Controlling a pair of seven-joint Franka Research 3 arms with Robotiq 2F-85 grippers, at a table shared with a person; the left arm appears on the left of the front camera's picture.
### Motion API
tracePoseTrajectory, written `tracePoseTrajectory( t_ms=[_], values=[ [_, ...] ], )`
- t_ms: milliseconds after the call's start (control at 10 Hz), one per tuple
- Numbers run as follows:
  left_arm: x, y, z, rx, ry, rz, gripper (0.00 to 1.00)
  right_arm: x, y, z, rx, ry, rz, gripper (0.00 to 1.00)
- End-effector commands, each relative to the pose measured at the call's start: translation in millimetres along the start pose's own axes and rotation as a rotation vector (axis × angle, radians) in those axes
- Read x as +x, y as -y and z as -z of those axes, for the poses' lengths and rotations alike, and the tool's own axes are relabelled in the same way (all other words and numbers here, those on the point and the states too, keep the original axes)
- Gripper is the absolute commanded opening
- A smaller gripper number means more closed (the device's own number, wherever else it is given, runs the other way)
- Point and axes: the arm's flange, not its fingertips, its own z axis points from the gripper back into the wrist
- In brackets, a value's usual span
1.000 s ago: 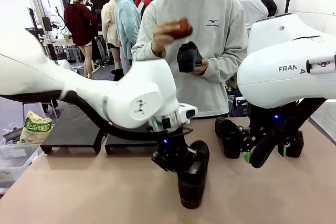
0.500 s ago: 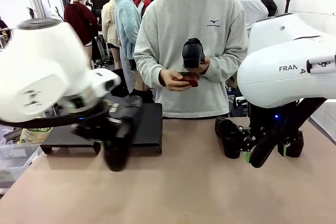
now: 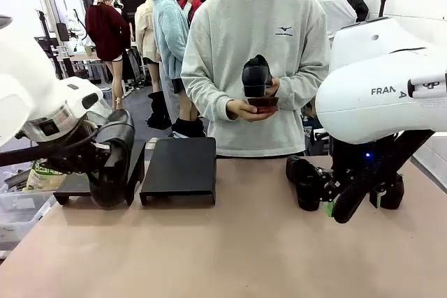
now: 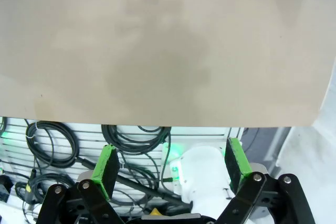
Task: Organize the shoes by placing them on the stand.
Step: Place the Shoe from the middle of the table onto the Shoes Stand.
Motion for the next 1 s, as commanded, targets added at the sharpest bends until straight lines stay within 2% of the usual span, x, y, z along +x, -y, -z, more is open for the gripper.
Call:
tracePoseTrajectory(
  t_ms=[0,100,200,300,500,600,700,900],
  values=[
    [-7.1,10.9,7.0,-0.015,-0.026,0.038,0.0,-0.1,-0.9,-1.2,0.015,-0.003,-0.001,1.0],
    [0.0,0.0,0.0,0.0,0.0,0.0,0.0,-0.1,-0.9,-1.2,0.015,-0.003,-0.001,1.0],
    [6.0,-3.9,6.0,0.048,0.106,-0.038,0.0,-0.1,-0.9,-1.2,0.015,-0.003,-0.001,1.0],
    [26.9,-30.2,6.3,0.054,0.167,-0.094,0.0,-0.1,-0.9,-1.2,0.015,-0.003,-0.001,1.0],
    [60.3,-93.1,26.4,-0.048,0.046,-0.011,0.0,-0.1,-0.9,-1.2,0.015,-0.003,-0.001,1.0],
    [73.5,-120.1,38.1,-0.069,0.033,-0.033,0.0,-0.1,-0.9,-1.2,0.015,-0.003,-0.001,1.0],
    [85.9,-146.4,53.2,0.0,0.032,-0.028,0.0,-0.1,-0.9,-1.2,0.015,-0.003,-0.001,1.0],
    [95.1,-173.9,72.5,-0.018,-0.004,-0.017,0.0,-0.1,-0.9,-1.2,0.015,-0.003,-0.001,1.0]
  ],
)
